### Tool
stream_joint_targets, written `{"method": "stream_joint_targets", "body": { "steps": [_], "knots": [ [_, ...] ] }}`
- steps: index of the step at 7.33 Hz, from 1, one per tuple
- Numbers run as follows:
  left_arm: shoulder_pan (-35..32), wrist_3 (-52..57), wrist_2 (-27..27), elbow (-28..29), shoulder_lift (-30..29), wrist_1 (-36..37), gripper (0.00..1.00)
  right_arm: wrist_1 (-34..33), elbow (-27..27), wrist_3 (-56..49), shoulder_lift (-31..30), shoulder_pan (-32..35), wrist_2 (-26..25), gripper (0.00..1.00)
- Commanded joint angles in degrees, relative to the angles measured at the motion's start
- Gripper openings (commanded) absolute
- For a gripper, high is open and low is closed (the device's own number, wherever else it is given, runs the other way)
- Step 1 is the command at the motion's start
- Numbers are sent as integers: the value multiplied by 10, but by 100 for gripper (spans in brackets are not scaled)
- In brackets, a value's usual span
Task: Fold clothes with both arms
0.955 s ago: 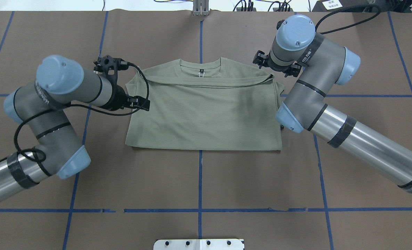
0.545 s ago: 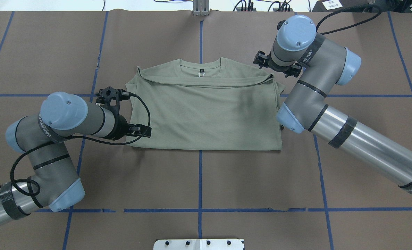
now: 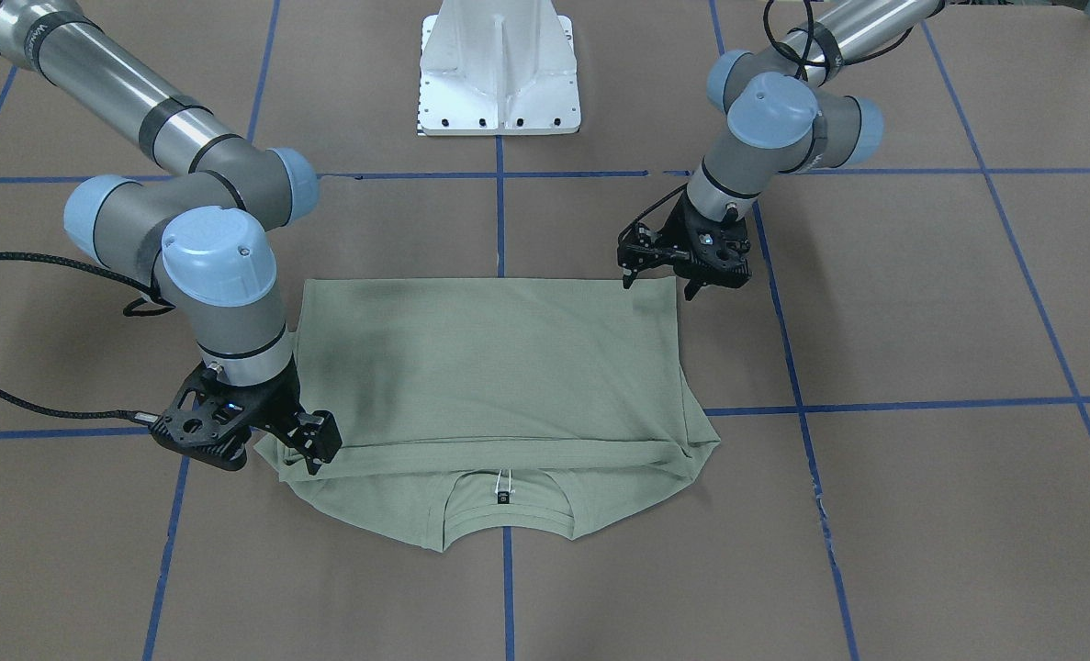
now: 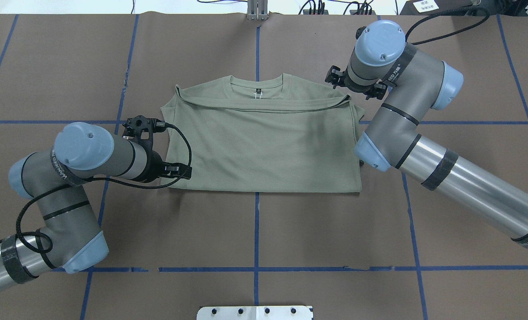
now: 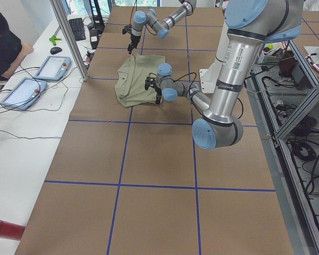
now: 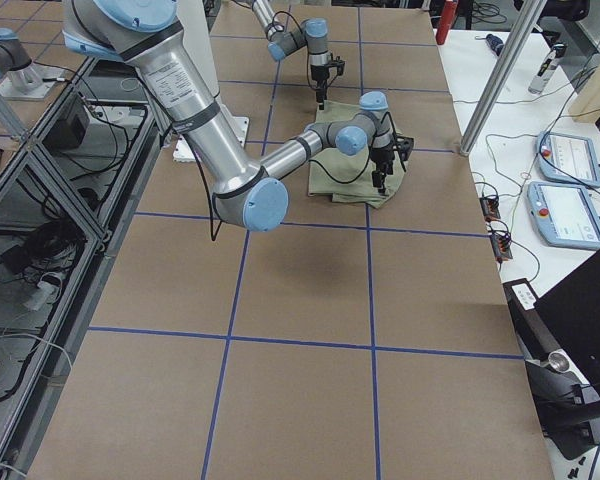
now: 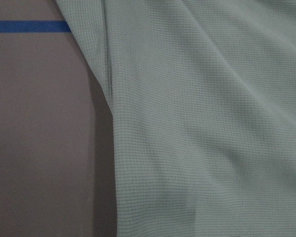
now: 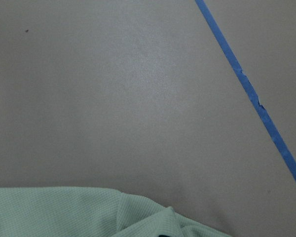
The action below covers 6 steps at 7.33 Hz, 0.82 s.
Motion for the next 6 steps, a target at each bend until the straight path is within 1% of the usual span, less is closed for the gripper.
{"method": "stream_joint_targets", "body": {
  "steps": [1,4,5,6],
  "knots": [
    [2,0,0,0,1,1,1,1,1,0,0,0,0,100],
    [-2,6,-2,-9,10,2,0,1,2,0,0,1,0,100],
    [-18,27,-3,-7,16,3,0,1,2,0,0,1,0,100],
    [-46,89,-3,0,17,4,0,1,2,0,0,0,0,100]
  ]
}}
